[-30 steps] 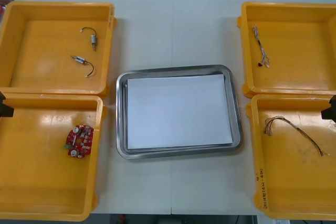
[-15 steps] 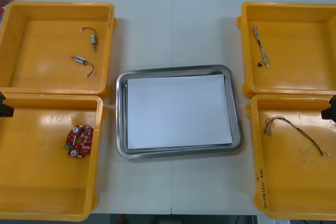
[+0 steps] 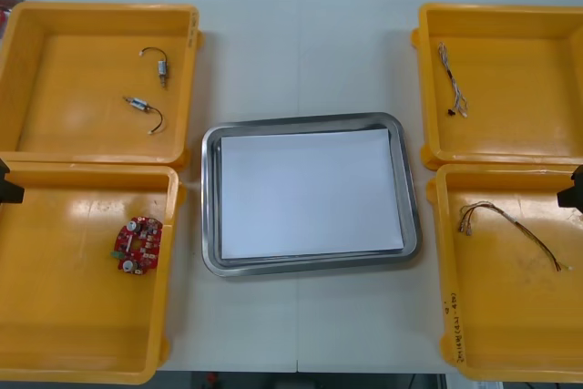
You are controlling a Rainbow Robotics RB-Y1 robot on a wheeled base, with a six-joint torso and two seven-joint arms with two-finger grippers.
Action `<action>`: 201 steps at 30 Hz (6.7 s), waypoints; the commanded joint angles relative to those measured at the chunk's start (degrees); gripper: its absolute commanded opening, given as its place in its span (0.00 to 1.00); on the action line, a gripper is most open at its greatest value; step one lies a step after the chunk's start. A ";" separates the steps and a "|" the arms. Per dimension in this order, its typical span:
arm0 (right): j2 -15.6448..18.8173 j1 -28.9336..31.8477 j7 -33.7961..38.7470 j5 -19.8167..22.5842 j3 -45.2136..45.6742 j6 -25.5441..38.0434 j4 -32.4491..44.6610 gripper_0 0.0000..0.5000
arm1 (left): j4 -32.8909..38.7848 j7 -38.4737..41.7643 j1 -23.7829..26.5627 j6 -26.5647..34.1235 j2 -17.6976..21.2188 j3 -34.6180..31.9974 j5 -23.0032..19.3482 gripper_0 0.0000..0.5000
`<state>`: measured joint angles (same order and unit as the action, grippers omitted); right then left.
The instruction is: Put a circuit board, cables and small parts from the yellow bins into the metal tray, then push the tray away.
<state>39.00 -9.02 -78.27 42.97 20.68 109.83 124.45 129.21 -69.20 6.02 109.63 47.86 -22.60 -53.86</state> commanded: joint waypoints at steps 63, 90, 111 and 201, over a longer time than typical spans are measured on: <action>2.14 0.85 -0.84 0.45 1.56 0.17 0.36 1.00 | 1.49 -2.26 1.10 0.37 1.71 -1.57 -0.37 1.00; -0.06 1.02 -1.36 0.62 2.52 0.17 1.32 1.00 | 0.35 -1.64 0.04 0.37 1.63 0.53 -0.54 1.00; -0.59 9.11 -4.53 0.62 -0.38 -12.62 1.32 1.00 | 0.43 7.32 -2.60 0.37 1.63 1.06 -2.39 1.00; 4.33 9.37 -22.19 -0.70 -20.77 -42.50 -19.51 1.00 | -7.39 36.85 -5.50 -20.25 -4.26 33.14 10.71 1.00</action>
<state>41.98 0.47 -102.07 41.83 2.05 67.68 105.77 121.89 -36.43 2.05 90.63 44.31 8.95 -44.03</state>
